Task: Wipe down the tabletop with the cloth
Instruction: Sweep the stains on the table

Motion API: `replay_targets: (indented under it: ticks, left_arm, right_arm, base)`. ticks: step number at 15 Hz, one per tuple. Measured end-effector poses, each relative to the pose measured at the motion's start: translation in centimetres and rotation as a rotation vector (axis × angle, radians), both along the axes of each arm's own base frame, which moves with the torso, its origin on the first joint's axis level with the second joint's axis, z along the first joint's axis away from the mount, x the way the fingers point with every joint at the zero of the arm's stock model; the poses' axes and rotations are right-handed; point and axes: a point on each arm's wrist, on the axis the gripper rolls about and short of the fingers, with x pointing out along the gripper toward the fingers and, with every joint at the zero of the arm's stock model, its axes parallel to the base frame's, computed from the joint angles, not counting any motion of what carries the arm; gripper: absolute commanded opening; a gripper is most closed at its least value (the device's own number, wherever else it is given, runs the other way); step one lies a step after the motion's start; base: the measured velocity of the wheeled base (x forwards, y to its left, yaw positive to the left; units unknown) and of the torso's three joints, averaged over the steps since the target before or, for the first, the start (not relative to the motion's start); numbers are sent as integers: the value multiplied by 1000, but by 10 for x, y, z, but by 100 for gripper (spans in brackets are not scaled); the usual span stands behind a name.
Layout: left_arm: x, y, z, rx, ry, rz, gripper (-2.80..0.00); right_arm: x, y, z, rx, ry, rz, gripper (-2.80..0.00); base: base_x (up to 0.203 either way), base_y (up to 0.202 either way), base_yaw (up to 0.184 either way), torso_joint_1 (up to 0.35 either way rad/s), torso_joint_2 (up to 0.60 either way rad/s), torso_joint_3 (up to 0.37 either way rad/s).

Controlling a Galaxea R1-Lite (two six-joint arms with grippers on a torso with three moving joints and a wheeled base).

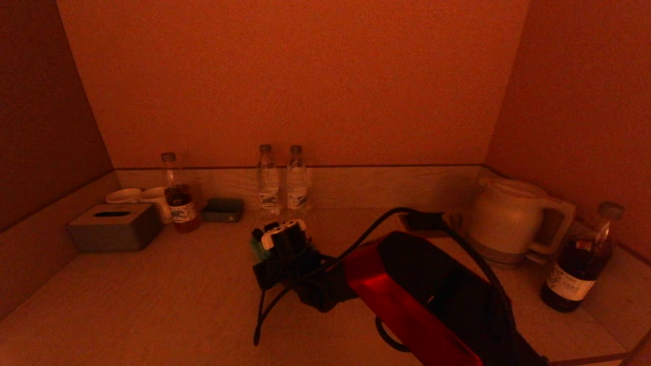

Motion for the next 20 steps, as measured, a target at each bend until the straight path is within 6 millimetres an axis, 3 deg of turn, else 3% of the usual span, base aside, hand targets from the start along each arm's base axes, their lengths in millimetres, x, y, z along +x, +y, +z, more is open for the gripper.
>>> replay_targets:
  ticks: [4, 8, 12, 16, 20]
  left_arm:
    - [0, 0, 0, 0, 0, 0, -280]
    - [0, 0, 0, 0, 0, -1, -280]
    - [0, 0, 0, 0, 0, -1, -280]
    - [0, 0, 0, 0, 0, -1, -280]
    - [0, 0, 0, 0, 0, -1, -280]
  right_arm:
    - [-62, 4, 38, 23, 54, 68, -280]
    - [-96, 0, 67, 47, 53, 111, -280]
    - [-117, -12, 85, 50, 52, 130, -280]
    - [-126, -20, 97, 64, 42, 135, -280]
    - [-138, -42, 113, 88, 49, 98, -280]
  base:
    - [0, 0, 0, 0, 0, 0]
    - [0, 0, 0, 0, 0, 0]
    - [0, 0, 0, 0, 0, 0]
    - [0, 0, 0, 0, 0, 0]
    - [0, 0, 0, 0, 0, 0]
